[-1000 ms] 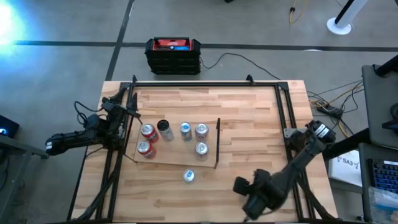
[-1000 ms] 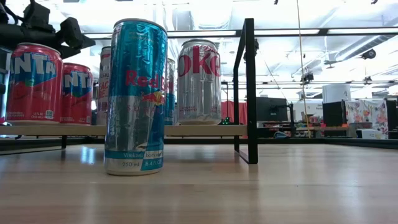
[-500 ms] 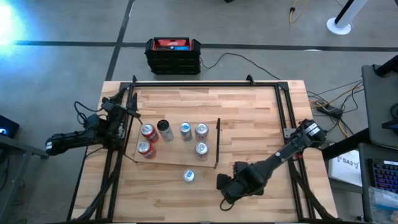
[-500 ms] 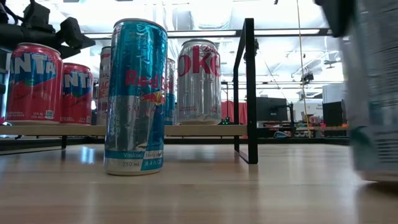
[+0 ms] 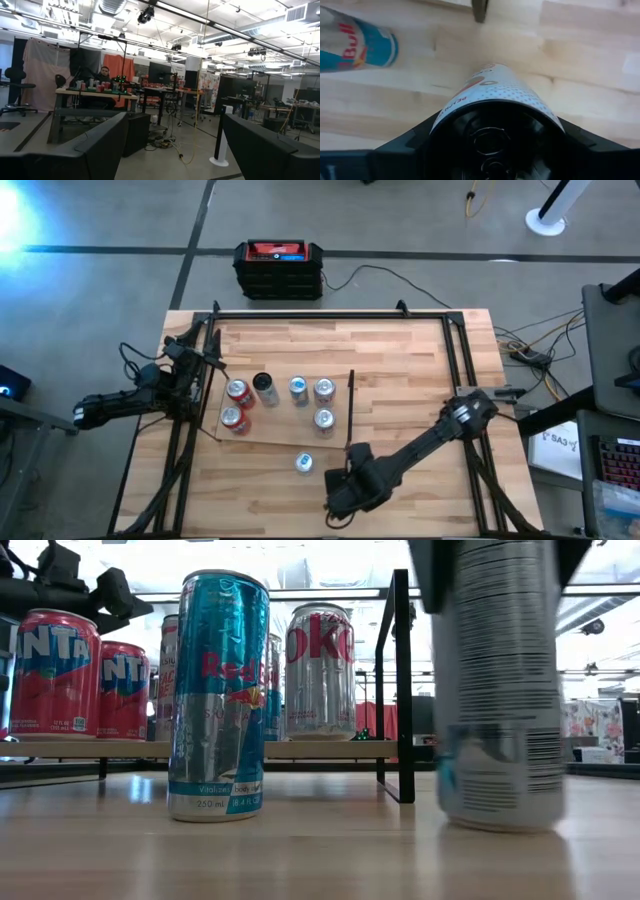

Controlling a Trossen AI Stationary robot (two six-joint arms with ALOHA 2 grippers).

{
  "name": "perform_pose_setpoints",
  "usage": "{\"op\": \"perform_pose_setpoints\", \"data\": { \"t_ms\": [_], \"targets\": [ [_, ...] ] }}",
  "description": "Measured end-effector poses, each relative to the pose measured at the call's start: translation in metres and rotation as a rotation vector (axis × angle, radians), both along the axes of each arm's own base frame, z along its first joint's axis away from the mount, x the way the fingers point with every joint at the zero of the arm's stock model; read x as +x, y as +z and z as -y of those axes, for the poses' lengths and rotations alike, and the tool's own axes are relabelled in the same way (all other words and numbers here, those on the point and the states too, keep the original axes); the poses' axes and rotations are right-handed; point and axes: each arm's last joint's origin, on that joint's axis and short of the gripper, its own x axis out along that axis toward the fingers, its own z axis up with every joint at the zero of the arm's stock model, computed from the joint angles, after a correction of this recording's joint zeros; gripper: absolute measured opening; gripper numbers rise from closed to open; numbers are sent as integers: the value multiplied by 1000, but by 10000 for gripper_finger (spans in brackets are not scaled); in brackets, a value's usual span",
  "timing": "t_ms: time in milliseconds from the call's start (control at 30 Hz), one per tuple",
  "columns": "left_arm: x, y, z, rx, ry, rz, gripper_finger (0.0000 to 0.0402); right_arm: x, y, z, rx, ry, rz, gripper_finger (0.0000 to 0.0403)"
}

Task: Place canned beverage on shelf
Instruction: Move the white pink soda can to the bottom middle of the table

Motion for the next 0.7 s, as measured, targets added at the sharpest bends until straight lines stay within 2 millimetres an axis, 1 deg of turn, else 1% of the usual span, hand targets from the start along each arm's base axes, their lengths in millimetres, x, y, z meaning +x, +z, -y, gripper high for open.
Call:
{"op": "perform_pose_setpoints", "data": {
  "t_ms": [300,633,700],
  "targets": [
    [0,0,0,0,0,0,311,20,3,-4,-55,92,68,252],
    [0,0,0,0,0,0,311,38,5,2,5,170,151,251],
    [0,0,0,0,0,0,311,38,5,4,4,190,148,251]
  ]
}}
